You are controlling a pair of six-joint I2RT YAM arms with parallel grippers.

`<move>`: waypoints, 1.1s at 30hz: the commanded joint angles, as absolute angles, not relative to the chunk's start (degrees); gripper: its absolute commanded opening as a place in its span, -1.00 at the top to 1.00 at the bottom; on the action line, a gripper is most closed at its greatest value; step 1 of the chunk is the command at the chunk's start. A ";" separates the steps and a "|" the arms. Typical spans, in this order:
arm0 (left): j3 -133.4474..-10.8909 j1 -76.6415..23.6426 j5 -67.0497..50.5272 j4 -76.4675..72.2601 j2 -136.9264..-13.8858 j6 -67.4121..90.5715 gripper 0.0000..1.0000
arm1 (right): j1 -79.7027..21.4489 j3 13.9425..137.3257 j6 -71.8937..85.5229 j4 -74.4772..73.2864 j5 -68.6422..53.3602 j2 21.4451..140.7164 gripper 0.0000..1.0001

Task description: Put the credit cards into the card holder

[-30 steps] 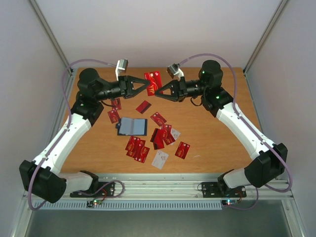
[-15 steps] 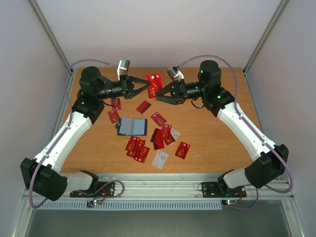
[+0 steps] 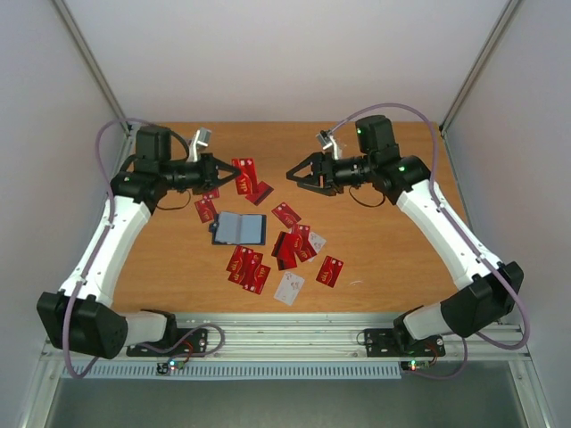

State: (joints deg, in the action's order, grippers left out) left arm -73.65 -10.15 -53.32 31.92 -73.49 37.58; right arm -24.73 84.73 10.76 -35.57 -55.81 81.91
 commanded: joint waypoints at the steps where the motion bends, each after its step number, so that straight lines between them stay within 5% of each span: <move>1: -71.39 -7.60 -47.37 47.26 -72.30 22.10 0.99 | -24.44 82.84 5.64 -41.75 -48.43 83.60 -0.37; 13: -54.83 -2.02 -49.16 29.50 -77.27 16.50 0.99 | -24.75 78.37 2.68 -37.12 -48.98 90.68 -0.33; 33: -57.49 -2.02 -46.02 27.46 -94.90 6.38 1.00 | -30.30 76.36 9.21 -20.26 -44.66 107.69 -0.15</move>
State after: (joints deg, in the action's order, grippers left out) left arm -56.58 -2.22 -45.65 29.93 -92.55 10.48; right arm -29.61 76.49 6.50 -27.14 -45.74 105.43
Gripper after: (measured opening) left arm 0.024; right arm 0.583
